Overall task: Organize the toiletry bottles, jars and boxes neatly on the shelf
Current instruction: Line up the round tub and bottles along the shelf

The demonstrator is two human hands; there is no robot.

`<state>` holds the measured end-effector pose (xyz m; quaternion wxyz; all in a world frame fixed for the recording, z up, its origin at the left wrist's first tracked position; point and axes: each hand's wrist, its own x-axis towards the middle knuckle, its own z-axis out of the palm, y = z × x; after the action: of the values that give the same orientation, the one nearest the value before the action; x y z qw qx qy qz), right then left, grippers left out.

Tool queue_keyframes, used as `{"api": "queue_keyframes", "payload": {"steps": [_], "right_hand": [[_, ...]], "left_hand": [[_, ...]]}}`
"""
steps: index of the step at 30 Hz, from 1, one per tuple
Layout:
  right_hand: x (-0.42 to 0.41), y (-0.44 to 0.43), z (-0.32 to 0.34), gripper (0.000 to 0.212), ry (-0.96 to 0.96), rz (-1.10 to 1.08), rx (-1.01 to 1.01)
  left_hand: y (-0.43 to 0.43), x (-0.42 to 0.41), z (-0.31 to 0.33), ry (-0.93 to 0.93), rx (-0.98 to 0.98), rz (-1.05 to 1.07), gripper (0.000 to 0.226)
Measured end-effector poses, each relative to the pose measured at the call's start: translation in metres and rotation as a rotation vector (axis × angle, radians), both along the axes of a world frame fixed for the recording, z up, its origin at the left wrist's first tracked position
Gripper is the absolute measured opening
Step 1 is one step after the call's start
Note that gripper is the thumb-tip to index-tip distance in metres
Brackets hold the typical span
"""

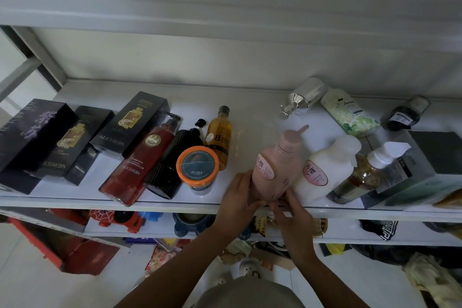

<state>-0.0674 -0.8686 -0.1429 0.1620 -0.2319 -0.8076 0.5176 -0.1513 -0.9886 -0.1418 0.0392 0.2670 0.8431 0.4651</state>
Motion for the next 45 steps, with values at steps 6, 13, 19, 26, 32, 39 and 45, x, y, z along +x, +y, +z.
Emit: {"api": "queue_keyframes", "payload": {"steps": [6,13,19,26,32,39,45], "right_hand": [[0.002,-0.004,0.004,0.044,-0.001,-0.023,-0.004],[0.002,-0.004,0.007,0.045,-0.033,-0.033,-0.037],[0.015,-0.017,0.002,0.033,0.030,-0.170,-0.129],[0.009,-0.055,0.016,0.022,0.080,0.119,-0.007],[-0.042,-0.087,0.019,0.050,-0.080,0.329,-0.139],[-0.058,-0.102,0.013,0.068,-0.083,0.368,-0.212],[-0.051,-0.087,0.008,0.067,-0.100,0.362,-0.220]], "left_hand": [[0.000,0.002,-0.001,-0.030,0.007,-0.011,0.066],[-0.008,0.007,-0.002,-0.030,0.011,-0.045,0.066],[-0.064,0.029,-0.018,0.072,0.058,0.187,0.032],[-0.107,0.028,-0.003,-0.030,0.209,0.506,0.036],[-0.097,0.030,0.011,-0.167,0.088,0.486,0.063],[-0.092,0.024,0.018,-0.221,0.195,0.449,0.075],[-0.092,0.022,0.024,-0.276,0.206,0.433,0.070]]}}
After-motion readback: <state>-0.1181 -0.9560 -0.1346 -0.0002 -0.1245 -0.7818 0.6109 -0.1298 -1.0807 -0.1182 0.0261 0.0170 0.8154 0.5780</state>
